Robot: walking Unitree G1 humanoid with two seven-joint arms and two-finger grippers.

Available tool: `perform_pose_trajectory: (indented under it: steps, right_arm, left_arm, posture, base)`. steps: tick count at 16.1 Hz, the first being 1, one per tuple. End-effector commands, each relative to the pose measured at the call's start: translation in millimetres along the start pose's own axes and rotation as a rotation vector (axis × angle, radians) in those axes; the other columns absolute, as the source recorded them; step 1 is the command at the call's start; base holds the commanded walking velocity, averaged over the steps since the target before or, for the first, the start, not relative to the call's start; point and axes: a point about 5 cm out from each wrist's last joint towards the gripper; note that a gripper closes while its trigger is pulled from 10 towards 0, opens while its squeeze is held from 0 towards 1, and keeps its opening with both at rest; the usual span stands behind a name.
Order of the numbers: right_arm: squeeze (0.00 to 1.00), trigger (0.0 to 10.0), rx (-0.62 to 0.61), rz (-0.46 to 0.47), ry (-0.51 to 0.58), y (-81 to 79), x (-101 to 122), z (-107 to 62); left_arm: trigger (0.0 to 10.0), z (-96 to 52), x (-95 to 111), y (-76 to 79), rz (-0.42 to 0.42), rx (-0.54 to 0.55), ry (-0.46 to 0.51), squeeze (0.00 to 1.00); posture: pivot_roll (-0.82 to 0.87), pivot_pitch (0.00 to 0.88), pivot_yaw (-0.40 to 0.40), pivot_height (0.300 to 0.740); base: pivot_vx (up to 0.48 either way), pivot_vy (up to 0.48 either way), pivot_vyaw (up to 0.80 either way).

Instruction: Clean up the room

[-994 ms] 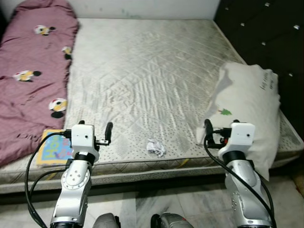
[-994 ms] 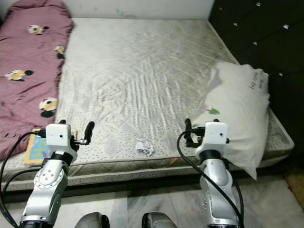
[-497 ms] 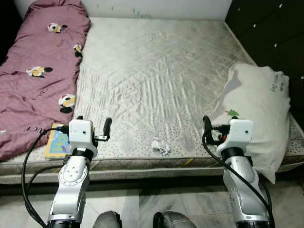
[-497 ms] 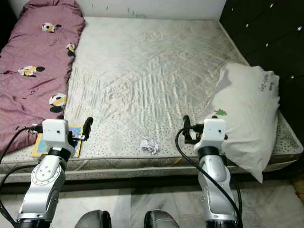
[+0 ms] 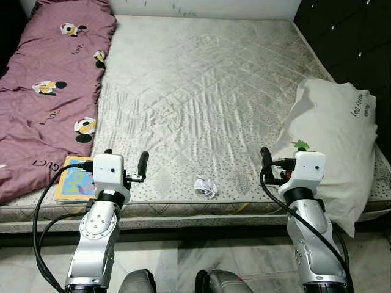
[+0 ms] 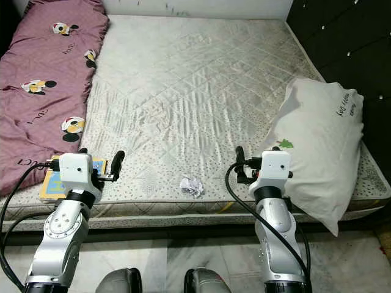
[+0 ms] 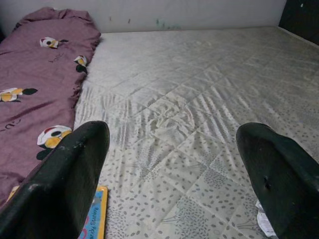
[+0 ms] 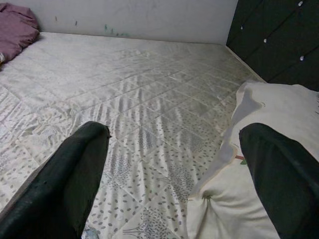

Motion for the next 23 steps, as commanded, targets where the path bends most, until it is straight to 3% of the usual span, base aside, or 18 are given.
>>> perform_pose_trajectory:
  steps: [1,7,15,23]
  right_arm:
    - [0.00,10.0,-0.007,-0.004,-0.019,2.3,-3.8,-0.7]
    - [0.00,10.0,-0.004,0.014,-0.044,3.7,-7.6,-3.6]
    - [0.00,10.0,0.018,0.017,-0.043,1.7,-8.1,-4.0]
    - [0.00,10.0,0.049,-0.007,-0.077,-4.2,-11.3,-3.6]
  left_arm:
    - [10.0,-2.9,-1.5,-0.4,0.003,0.004,-0.013,0.00]
    - [10.0,-8.0,-5.4,-5.5,0.006,0.058,-0.028,0.00]
    - [10.0,-8.1,-6.5,-5.8,0.012,0.079,-0.033,0.00]
    - [10.0,-9.5,-7.6,-7.3,0.008,0.108,-0.041,0.00]
  posture:
    - [-0.01,0.144,-0.062,0.740]
    - [-0.01,0.147,-0.066,0.740]
    - [-0.01,0.139,-0.070,0.641]
    - [-0.01,0.151,-0.078,0.641]
  base:
    - [0.000,0.000,0.00]
    - [0.000,0.000,0.00]
    - [0.000,0.000,0.00]
    - [0.000,0.000,0.00]
Point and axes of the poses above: a point about 5 cm out from each wrist's last joint towards the gripper, its own z axis pointing out of the wrist towards the gripper, its own x axis along the axis of the wrist's last joint, y = z × x, and after that the axes turned 1 degree about z, right-handed
